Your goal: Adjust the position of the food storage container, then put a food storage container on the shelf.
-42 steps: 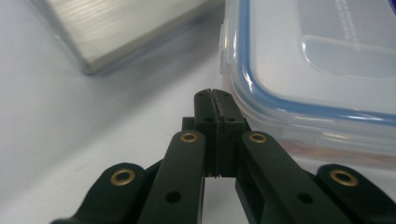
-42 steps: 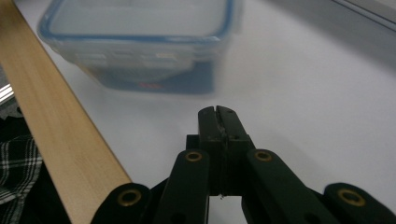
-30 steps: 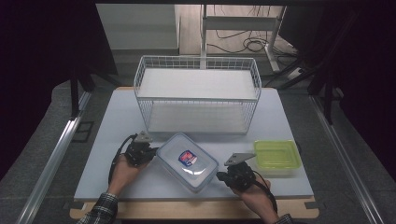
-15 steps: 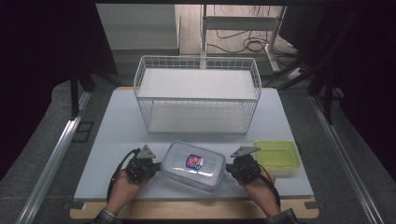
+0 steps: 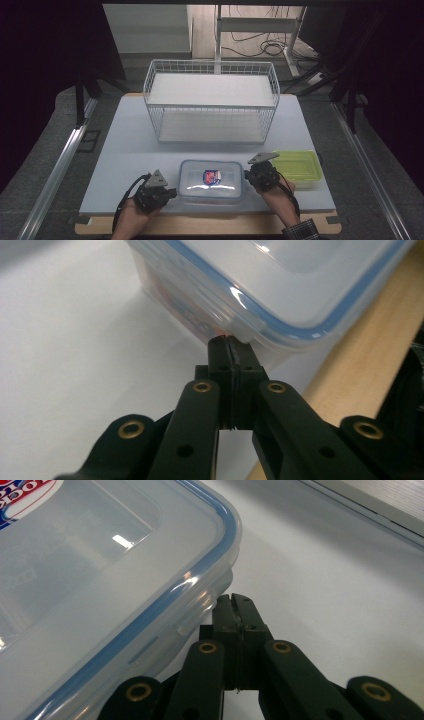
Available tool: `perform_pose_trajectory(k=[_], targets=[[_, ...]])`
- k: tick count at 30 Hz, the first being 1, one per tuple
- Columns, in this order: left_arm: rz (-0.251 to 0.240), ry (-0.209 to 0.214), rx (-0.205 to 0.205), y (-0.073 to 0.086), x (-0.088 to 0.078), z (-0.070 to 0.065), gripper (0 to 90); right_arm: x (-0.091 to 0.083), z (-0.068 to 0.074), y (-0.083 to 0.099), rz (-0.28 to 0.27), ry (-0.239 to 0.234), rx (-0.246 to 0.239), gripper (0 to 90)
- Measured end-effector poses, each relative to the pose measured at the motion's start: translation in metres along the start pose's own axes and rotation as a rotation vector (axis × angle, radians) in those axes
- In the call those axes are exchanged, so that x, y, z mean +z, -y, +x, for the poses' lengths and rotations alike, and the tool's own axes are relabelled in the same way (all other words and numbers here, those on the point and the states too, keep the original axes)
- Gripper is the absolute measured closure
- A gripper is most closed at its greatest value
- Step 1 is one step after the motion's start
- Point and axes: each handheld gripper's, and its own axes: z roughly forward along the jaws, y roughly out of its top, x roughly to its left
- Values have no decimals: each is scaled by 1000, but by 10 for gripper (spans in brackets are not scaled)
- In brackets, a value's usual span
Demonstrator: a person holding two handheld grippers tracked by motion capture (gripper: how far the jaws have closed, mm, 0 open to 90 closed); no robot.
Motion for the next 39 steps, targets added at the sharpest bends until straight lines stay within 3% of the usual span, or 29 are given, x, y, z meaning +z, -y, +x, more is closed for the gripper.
perform_pose_trajectory(k=[3,7,12,18,23,26,30,35,39], targets=[[-8,-35,-11,1,-4,5,840,-3,-2,0,-14,6,-4,861],[-26,-99,-44,3,-7,12,640,-12,-6,3,-36,20,0,775],[-58,-120,-63,4,-9,21,372,-22,-9,7,-61,28,9,633],[-96,-140,-53,6,-14,24,160,-35,-9,9,-111,17,16,454],[-120,-133,-44,5,-18,27,93,-41,-9,10,-150,10,17,309],[-155,-104,-26,3,-20,27,56,-45,-10,11,-181,-26,45,234],[-164,-100,5,-6,-21,24,55,-46,-7,11,-205,-76,51,124],[-132,-55,-10,-22,-13,25,40,-37,0,10,-188,-133,40,56],[-102,-1,-32,-31,-2,28,25,-29,7,9,-140,-140,31,28]])
